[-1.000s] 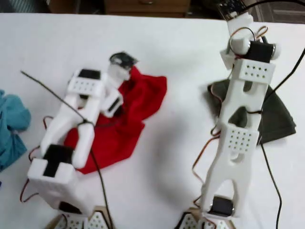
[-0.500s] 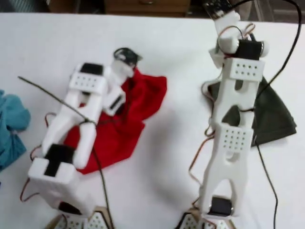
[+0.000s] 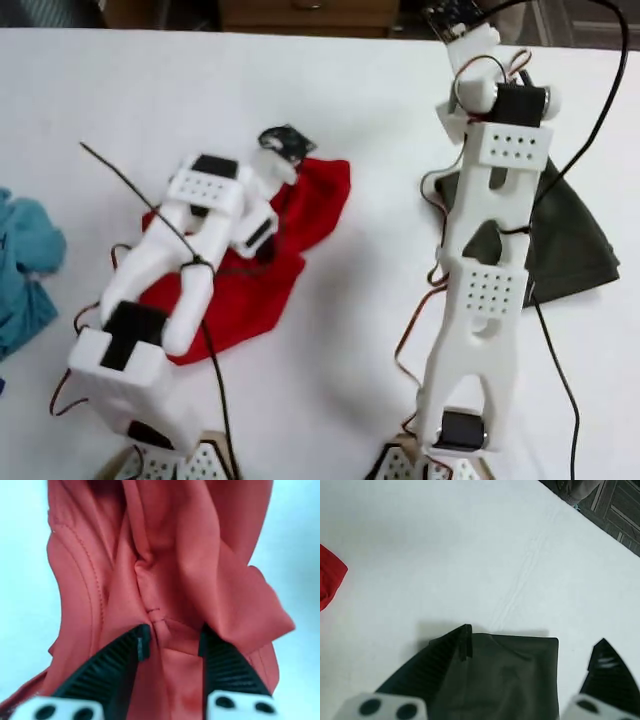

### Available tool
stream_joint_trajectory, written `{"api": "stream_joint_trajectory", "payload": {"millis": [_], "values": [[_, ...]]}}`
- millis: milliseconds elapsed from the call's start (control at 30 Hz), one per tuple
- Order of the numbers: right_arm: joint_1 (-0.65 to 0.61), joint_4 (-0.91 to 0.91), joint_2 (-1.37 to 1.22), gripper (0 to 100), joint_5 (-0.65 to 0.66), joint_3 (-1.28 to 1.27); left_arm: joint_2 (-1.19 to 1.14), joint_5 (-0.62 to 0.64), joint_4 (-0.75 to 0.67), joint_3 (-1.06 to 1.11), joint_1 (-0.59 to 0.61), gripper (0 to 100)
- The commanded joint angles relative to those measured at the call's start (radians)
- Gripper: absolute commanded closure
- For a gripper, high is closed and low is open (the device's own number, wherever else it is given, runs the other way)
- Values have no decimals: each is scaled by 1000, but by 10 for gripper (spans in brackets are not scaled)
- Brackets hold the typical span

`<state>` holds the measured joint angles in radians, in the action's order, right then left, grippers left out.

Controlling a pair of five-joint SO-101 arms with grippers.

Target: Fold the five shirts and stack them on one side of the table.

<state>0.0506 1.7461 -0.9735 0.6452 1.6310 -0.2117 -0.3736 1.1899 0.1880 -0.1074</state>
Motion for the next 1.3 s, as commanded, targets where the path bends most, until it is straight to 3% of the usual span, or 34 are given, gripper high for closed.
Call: {"api": "stream_joint_trajectory", "payload": {"millis": [0,200,600,867,1267], "values": [[-2,18,74,637,-2,35,17,-9,41,-101,11,815],[-4,19,74,637,-2,35,9,-8,170,-213,-23,815],[2,19,74,637,-2,35,-170,-20,29,-91,41,815],[7,19,74,637,-2,35,-201,-94,115,-277,196,815],[2,19,74,637,-2,35,-204,-91,170,-375,190,815]]}}
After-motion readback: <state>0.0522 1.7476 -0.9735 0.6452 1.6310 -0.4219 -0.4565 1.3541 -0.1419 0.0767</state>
